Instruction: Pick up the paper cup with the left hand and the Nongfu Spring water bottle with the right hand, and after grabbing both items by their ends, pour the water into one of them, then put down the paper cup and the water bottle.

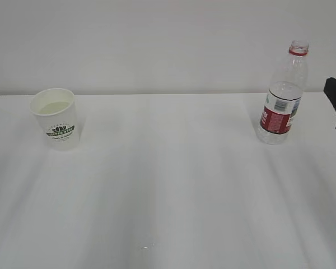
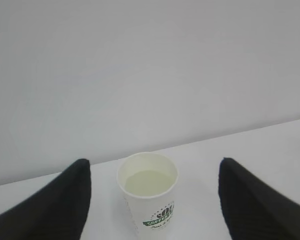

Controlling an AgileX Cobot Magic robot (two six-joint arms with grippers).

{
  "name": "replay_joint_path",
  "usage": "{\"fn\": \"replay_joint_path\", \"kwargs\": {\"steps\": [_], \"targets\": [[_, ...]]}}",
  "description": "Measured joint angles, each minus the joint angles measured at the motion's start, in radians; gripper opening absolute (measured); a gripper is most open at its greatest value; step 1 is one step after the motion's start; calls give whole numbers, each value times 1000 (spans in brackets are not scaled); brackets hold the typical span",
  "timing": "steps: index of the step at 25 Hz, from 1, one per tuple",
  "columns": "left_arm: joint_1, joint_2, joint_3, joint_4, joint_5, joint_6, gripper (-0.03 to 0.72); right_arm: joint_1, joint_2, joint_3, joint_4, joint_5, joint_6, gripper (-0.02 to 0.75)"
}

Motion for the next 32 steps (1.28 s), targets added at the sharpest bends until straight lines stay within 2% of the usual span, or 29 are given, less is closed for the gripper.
{"fn": "replay_joint_path", "kwargs": {"steps": [6, 19, 32], "targets": [[0, -146, -8, 22, 200, 0, 580, 0, -150, 0, -11, 158, 0, 591], [0, -333, -166, 74, 581, 0, 580, 0, -537, 6, -46, 564, 0, 590], [0, -561, -173, 56, 957, 0, 580, 0, -813, 9, -46, 922, 14, 589]]}}
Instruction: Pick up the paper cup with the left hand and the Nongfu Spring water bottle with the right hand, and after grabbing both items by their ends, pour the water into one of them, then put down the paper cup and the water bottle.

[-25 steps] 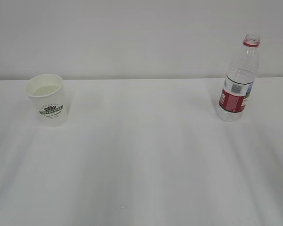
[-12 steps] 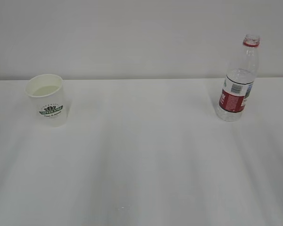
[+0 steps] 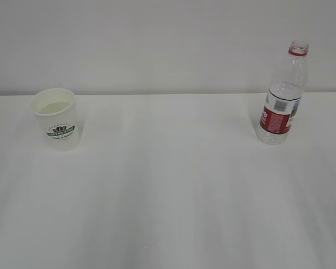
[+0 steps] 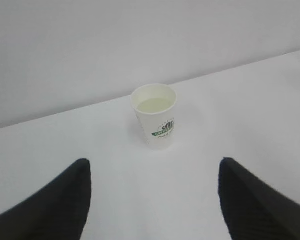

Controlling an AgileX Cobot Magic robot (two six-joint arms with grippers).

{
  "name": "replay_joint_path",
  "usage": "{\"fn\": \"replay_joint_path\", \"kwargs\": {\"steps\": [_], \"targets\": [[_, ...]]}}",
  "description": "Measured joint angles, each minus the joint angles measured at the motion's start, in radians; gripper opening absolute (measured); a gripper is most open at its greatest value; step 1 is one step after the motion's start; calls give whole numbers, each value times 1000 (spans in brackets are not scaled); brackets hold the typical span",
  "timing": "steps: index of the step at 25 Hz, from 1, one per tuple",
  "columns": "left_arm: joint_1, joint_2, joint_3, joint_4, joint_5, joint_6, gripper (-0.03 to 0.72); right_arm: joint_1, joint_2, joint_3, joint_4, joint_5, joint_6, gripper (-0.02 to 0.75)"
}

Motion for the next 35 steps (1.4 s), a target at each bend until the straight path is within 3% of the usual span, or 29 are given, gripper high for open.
{"fn": "replay_joint_path", "kwargs": {"steps": [10, 17, 25, 35], "targets": [[0, -127, -4, -61, 248, 0, 580, 0, -144, -26, 58, 264, -24, 589], [0, -148, -49, -83, 391, 0, 580, 0, -205, -96, 200, 491, -189, 589], [0, -150, -76, -95, 509, 0, 578, 0, -260, -182, 223, 737, -216, 588], [0, -161, -76, -130, 556, 0, 540, 0, -372, -209, 263, 839, -217, 588]]}}
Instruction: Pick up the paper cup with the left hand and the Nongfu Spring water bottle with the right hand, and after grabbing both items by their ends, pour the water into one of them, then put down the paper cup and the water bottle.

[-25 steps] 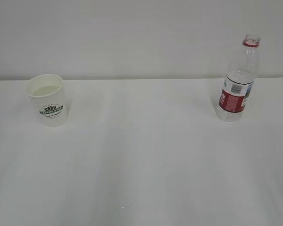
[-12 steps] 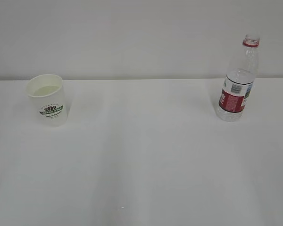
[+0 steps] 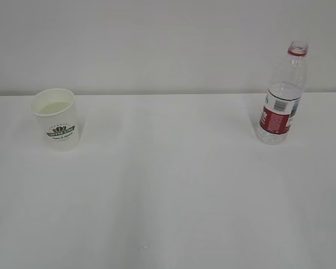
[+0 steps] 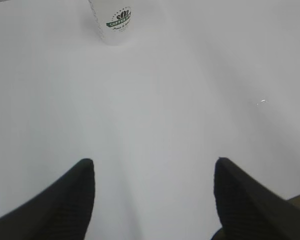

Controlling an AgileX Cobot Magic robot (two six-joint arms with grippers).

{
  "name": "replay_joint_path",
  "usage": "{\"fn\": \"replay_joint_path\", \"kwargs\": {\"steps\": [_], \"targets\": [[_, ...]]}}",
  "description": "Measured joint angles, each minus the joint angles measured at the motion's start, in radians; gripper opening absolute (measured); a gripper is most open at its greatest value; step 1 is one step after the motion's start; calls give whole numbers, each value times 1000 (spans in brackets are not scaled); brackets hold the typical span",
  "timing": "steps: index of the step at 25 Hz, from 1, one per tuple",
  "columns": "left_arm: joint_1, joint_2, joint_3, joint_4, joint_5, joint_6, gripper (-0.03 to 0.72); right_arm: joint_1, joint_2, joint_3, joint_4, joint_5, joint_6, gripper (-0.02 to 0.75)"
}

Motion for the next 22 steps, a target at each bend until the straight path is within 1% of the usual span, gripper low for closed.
{"fn": "replay_joint_path", "kwargs": {"steps": [7, 22], "targets": [[0, -136, 27, 0, 8, 0, 540, 0, -38, 2, 4, 119, 9, 588], [0, -139, 50, -2, -41, 0, 537, 0, -38, 7, 6, 126, 21, 587]]}}
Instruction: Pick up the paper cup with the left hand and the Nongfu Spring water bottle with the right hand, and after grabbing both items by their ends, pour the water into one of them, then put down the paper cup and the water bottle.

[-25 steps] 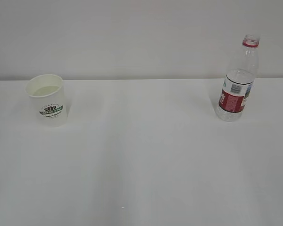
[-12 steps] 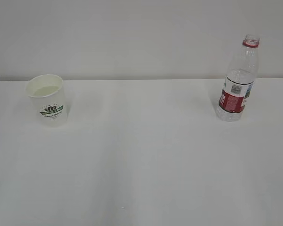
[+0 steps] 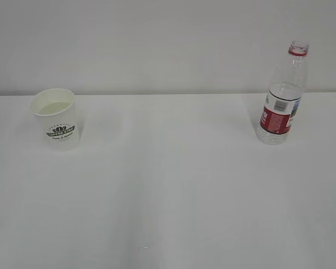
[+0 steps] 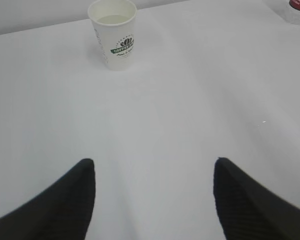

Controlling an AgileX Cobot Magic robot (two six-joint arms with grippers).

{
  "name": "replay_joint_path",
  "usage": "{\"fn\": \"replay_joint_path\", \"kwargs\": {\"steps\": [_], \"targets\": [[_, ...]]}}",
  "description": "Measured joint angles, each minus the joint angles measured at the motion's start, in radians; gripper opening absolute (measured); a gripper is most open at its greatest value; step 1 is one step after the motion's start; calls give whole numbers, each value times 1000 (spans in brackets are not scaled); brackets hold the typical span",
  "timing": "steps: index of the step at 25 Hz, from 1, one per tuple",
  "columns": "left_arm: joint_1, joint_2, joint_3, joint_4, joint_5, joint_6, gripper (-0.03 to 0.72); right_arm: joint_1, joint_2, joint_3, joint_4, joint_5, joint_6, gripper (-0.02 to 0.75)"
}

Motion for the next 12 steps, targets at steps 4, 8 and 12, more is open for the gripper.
{"fn": "replay_joint_path", "kwargs": {"steps": [4, 8, 12], "targets": [[0, 0, 0, 9, -2, 0, 533, 0, 0, 0, 0, 0, 0, 587], [0, 0, 0, 53, -3, 0, 520, 0, 0, 0, 0, 0, 0, 587], [0, 0, 0, 61, -3, 0, 517, 0, 0, 0, 0, 0, 2, 587]]}}
